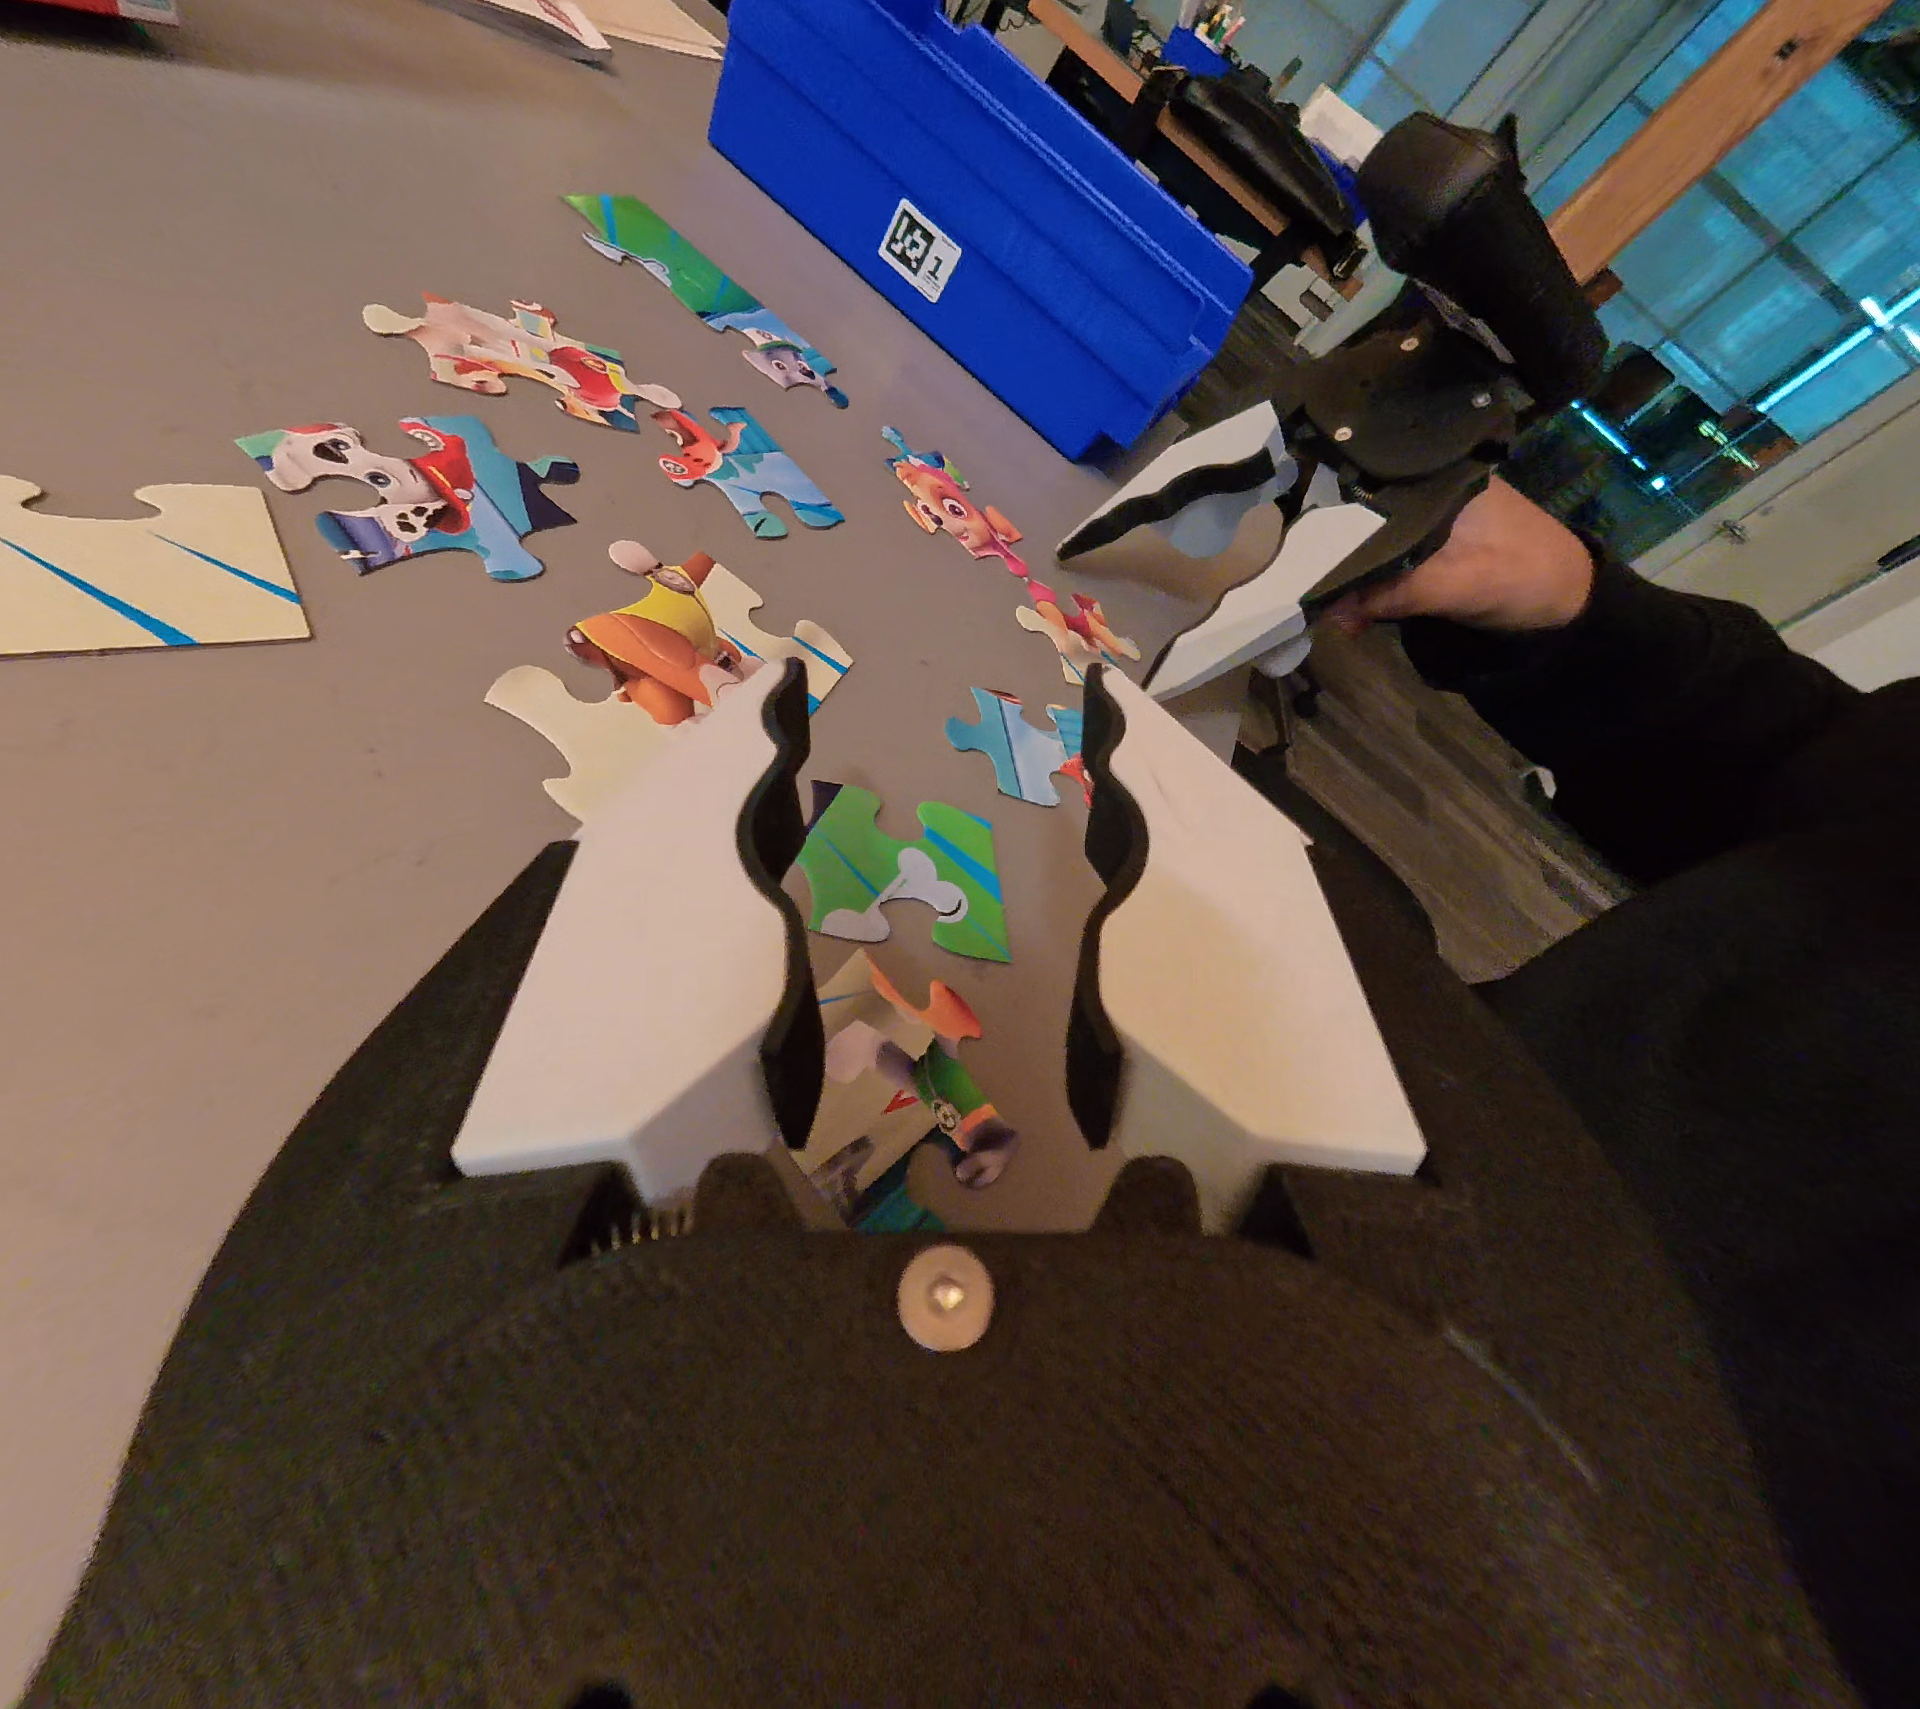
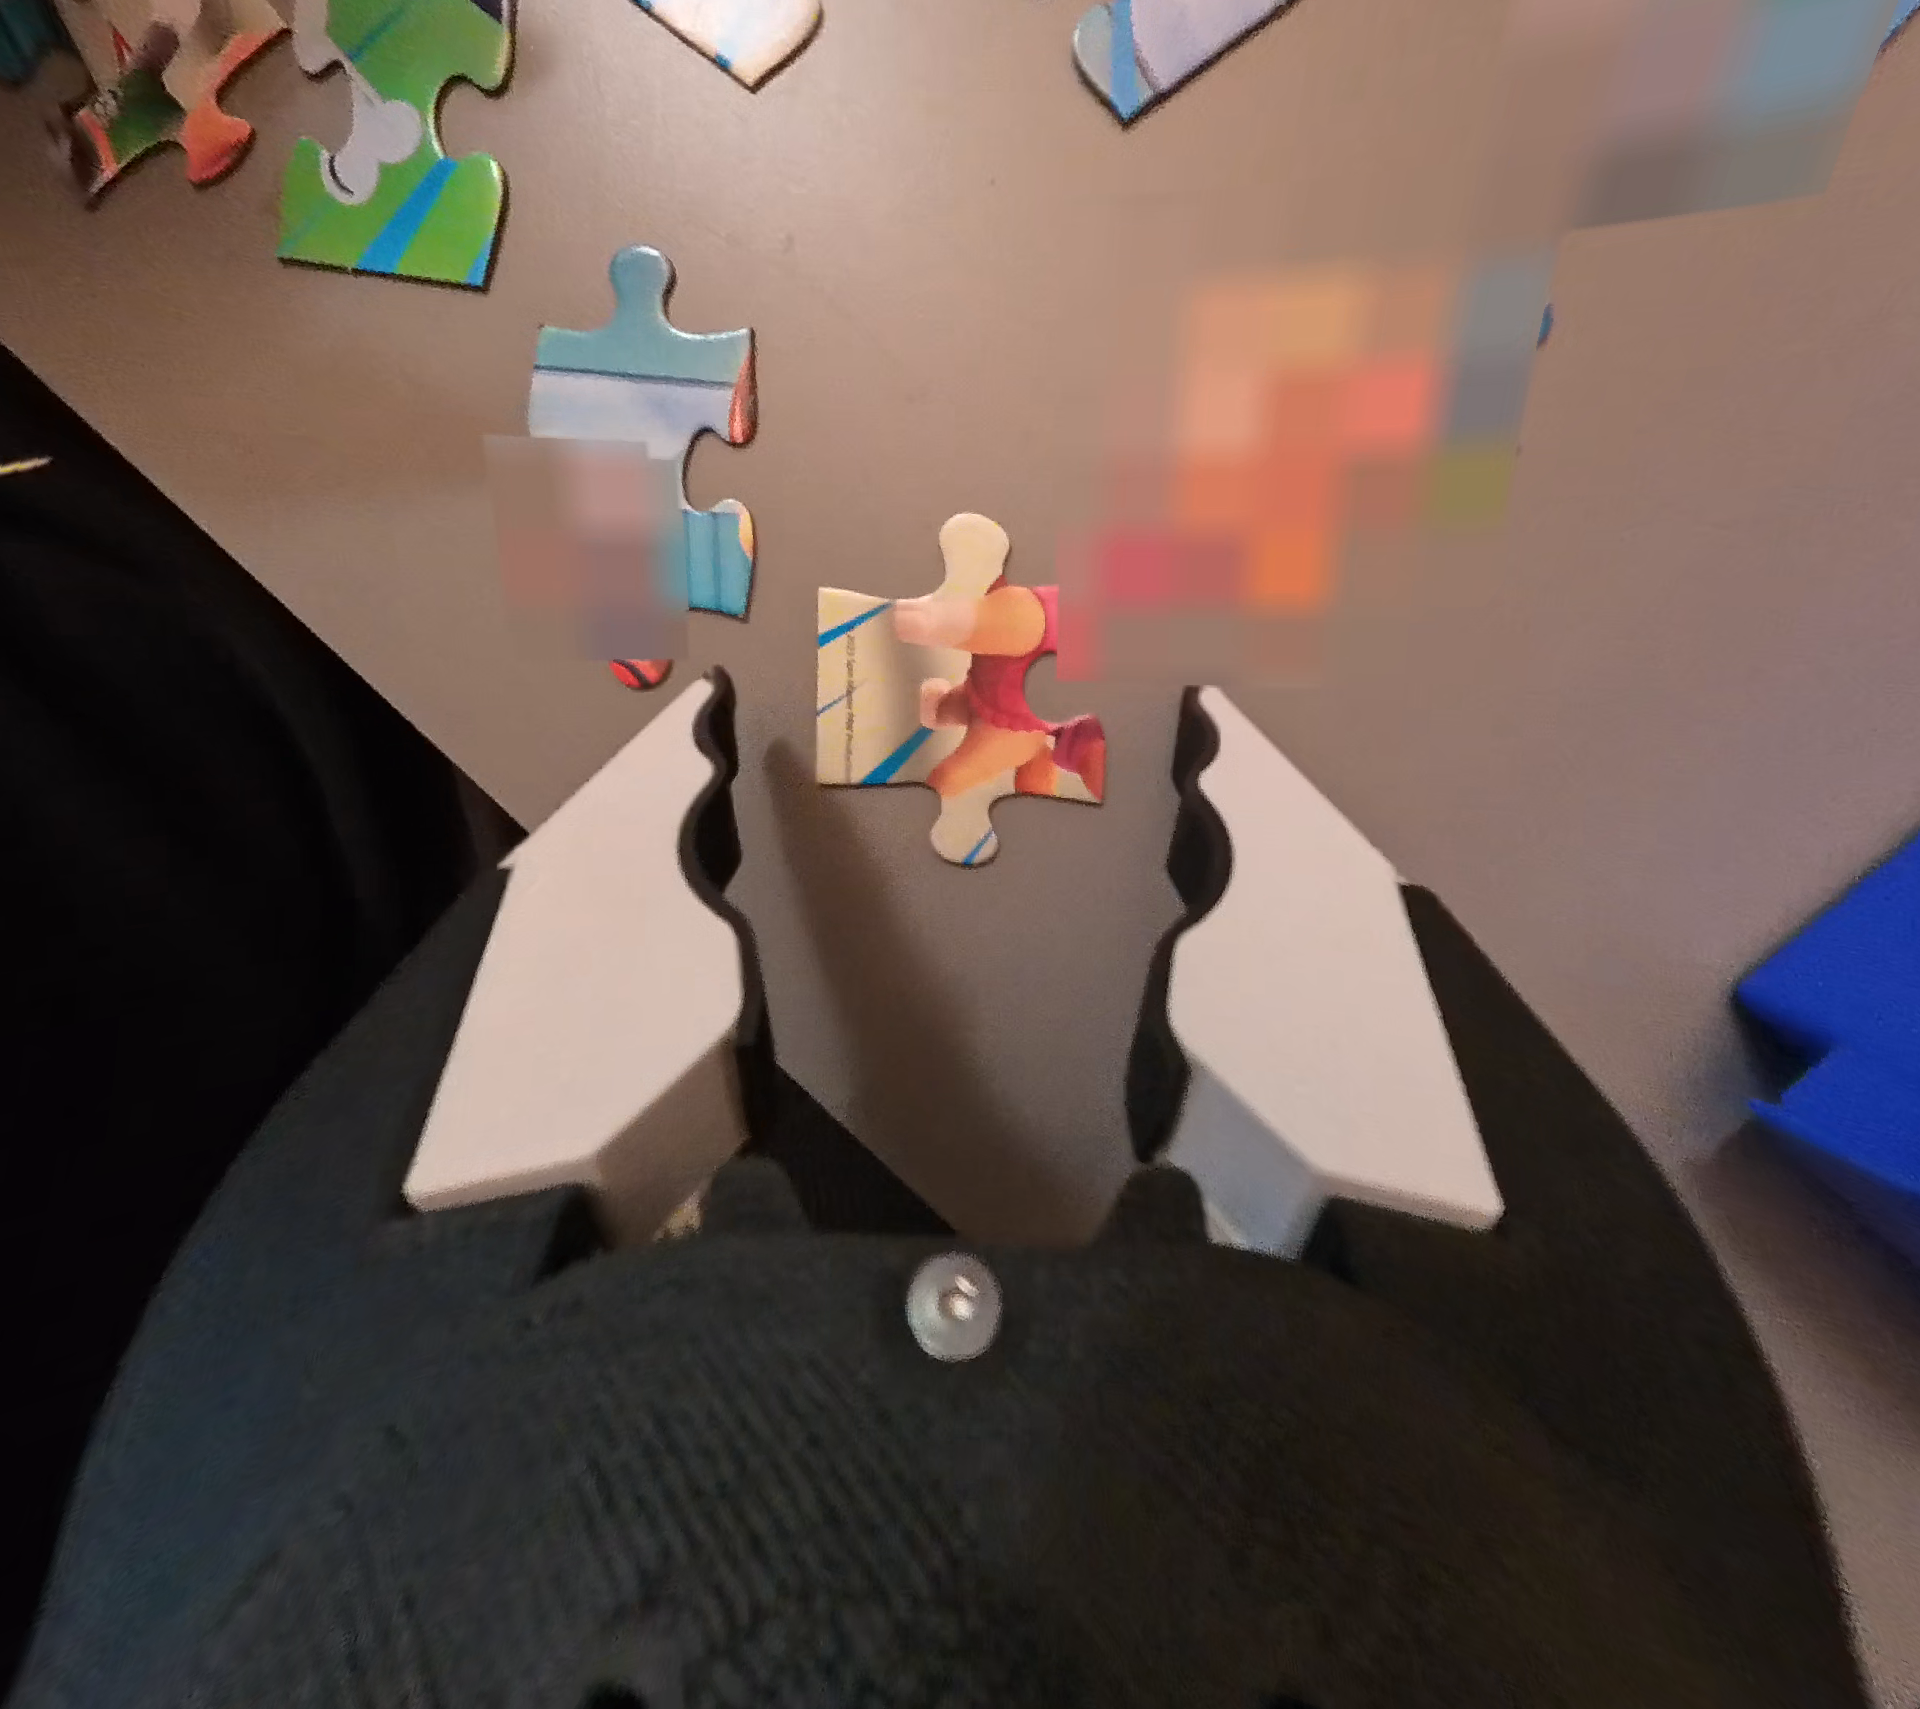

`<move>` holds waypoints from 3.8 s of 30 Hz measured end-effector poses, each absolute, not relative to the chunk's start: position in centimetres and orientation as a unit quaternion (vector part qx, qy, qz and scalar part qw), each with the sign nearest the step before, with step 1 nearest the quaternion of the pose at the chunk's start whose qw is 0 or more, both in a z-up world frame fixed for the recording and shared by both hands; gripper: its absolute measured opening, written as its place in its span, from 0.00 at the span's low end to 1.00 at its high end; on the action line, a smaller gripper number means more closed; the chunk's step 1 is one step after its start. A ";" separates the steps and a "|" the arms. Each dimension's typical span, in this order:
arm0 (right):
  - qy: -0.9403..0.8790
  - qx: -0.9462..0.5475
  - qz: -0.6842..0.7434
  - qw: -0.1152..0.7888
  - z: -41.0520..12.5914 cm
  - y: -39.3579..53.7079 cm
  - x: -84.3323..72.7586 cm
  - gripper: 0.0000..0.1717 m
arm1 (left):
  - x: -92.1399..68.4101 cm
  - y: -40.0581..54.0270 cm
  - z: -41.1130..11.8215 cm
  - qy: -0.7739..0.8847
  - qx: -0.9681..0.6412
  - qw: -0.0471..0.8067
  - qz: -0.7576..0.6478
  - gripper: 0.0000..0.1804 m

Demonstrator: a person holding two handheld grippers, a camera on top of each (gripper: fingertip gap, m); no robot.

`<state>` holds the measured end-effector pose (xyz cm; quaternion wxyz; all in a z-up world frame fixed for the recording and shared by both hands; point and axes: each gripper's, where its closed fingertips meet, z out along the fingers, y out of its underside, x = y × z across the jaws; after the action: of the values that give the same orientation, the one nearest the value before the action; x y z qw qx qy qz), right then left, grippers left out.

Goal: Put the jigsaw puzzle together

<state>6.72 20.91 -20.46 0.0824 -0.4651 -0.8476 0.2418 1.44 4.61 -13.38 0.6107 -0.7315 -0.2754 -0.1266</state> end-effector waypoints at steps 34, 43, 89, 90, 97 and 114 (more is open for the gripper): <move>-0.824 -0.467 0.281 0.154 -19.4 23.6 5.1 0.32 | 1.3 4.4 -13.7 -0.272 -0.743 0.604 -0.094 0.28; -0.829 -0.459 0.286 0.139 -20.9 22.9 5.3 0.33 | 1.6 4.8 -13.9 -0.269 -0.747 0.600 -0.097 0.28; -0.779 -0.515 0.296 0.200 -20.8 24.5 8.0 0.20 | 2.0 4.5 -14.0 -0.271 -0.746 0.601 -0.093 0.28; -0.780 -0.513 0.297 0.200 -20.8 24.5 8.0 0.20 | 2.0 4.5 -14.0 -0.271 -0.746 0.601 -0.092 0.28; -0.775 -0.518 0.303 0.197 -20.2 25.2 7.0 0.15 | 2.0 4.6 -14.0 -0.272 -0.746 0.601 -0.093 0.27; -0.714 -0.589 0.343 0.161 -20.4 26.5 5.6 0.35 | 1.8 4.4 -14.0 -0.274 -0.744 0.603 -0.092 0.27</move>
<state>5.60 26.45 -20.35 0.1614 -0.5891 -0.7135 0.3433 1.79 4.36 -13.99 0.6025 -0.7440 -0.2741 -0.0916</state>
